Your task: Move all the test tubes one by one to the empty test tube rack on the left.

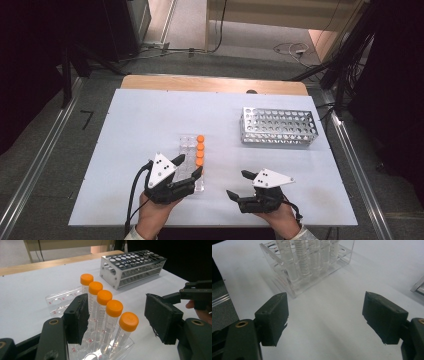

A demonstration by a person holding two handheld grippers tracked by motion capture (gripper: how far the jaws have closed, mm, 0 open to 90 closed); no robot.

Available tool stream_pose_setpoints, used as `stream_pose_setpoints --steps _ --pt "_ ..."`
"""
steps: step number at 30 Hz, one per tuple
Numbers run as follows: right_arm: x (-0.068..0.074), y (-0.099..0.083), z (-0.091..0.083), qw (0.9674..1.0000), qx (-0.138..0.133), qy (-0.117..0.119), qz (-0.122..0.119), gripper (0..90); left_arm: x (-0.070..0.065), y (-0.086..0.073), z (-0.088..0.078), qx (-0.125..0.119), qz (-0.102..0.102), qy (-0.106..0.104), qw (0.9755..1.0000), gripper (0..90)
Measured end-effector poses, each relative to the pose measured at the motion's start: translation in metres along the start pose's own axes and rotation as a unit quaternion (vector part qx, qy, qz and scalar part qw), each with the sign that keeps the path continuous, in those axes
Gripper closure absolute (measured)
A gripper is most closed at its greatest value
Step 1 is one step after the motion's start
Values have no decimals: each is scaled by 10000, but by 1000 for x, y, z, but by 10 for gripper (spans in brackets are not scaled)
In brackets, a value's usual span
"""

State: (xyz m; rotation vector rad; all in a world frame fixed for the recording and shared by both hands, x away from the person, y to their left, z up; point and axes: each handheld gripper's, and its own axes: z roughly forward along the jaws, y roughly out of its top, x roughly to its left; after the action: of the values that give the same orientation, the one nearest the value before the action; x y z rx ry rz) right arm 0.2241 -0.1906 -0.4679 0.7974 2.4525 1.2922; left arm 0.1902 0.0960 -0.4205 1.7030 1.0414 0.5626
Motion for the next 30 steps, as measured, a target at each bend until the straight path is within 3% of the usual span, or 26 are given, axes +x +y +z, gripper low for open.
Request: stream_pose_setpoints --steps 11,16,30 --pt "-1 0 0 10000 -2 -13 19 197 6 -1 -2 -26 -83 76 9999 338" --pt "-2 0 -1 10000 -15 -29 36 197 10 -1 -4 -24 -128 173 9998 289" --pt "-10 0 -5 9997 -87 -153 159 196 38 -11 -13 -50 -399 502 9979 254"
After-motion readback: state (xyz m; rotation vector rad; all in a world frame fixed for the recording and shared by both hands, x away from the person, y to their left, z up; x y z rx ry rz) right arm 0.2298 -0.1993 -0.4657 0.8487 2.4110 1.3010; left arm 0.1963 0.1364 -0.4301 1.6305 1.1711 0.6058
